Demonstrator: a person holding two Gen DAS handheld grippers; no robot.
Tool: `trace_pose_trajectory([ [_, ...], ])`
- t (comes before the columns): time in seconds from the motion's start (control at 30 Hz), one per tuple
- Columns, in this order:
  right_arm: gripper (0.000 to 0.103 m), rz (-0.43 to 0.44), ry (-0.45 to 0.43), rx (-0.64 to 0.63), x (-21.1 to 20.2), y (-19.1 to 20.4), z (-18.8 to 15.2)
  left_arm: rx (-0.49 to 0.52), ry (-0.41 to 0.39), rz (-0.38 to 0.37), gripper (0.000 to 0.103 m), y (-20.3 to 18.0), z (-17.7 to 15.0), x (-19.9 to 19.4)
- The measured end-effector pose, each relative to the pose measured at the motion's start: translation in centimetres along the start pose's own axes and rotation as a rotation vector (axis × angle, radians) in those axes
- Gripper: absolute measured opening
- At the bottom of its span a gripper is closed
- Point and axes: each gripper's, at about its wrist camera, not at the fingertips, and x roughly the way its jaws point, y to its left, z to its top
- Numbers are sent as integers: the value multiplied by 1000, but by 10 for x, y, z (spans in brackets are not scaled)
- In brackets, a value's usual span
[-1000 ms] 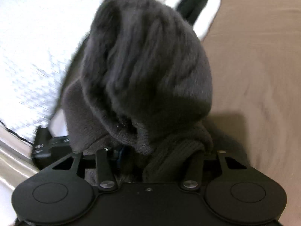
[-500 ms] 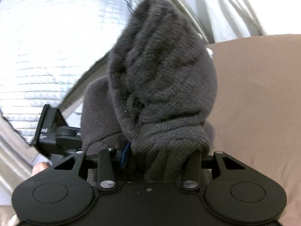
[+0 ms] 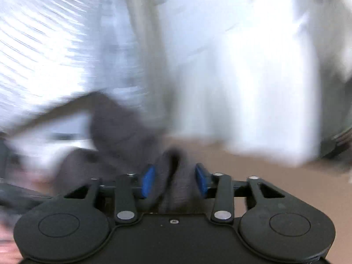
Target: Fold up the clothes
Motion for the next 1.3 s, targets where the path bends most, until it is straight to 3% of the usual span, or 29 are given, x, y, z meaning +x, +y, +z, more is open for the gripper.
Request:
trace_pose_trajectory([
  [0.03,59,-112,13,-3,13,-17,3,35,-14,48,43,-8,1,11],
  [0.07,59,-153,30,20,24,-35,2,53,-37,62,55,-11,-10,22],
  [0.13,59,-114,44,123,36,-63,-18,63,-63,73,68,5,-29,31],
  [0.17,59,-88,67,175,40,-64,-41,64,-72,75,69,16,-38,33],
  [0.23,59,-35,127,271,49,-55,-100,8,-75,93,71,86,-93,20],
  [0.27,59,-8,158,301,50,-54,-128,-40,-43,100,70,110,-102,25],
  [0.33,60,21,219,307,63,-44,-164,-104,19,43,70,129,-104,41],
  [0.43,60,32,273,326,79,-48,-185,-123,71,-35,71,136,-118,61],
  [0.5,60,73,290,380,90,-59,-185,-73,79,-50,71,131,-138,75],
  [0.57,65,132,307,451,97,-74,-197,-38,81,-32,80,125,-143,89],
  [0.63,68,185,324,495,101,-75,-208,-64,86,-35,81,125,-144,100],
  [0.67,68,204,338,496,104,-72,-213,-85,95,-62,78,128,-146,103],
  [0.7,68,224,352,497,107,-69,-218,-53,105,-83,66,124,-149,102],
  [0.73,64,245,366,466,110,-64,-221,26,113,-86,30,114,-150,100],
  [0.77,26,265,380,416,113,-57,-223,105,121,-89,27,105,-151,98],
  [0.8,14,264,396,322,116,-47,-223,148,117,-107,24,99,-152,93],
  [0.87,13,222,380,212,116,-35,-219,148,91,-179,21,96,-154,75],
  [1.03,13,160,263,219,90,-37,-182,132,75,-422,20,92,-156,27],
  [1.1,13,142,210,221,67,-40,-157,110,165,-433,20,90,-163,16],
  [1.17,12,111,156,201,49,-41,-140,111,193,-449,20,86,-174,6],
  [1.23,12,39,119,159,30,-45,-126,136,260,-508,20,72,-186,8],
  [1.3,12,-34,121,147,24,-54,-120,194,357,-510,22,54,-199,15],
])
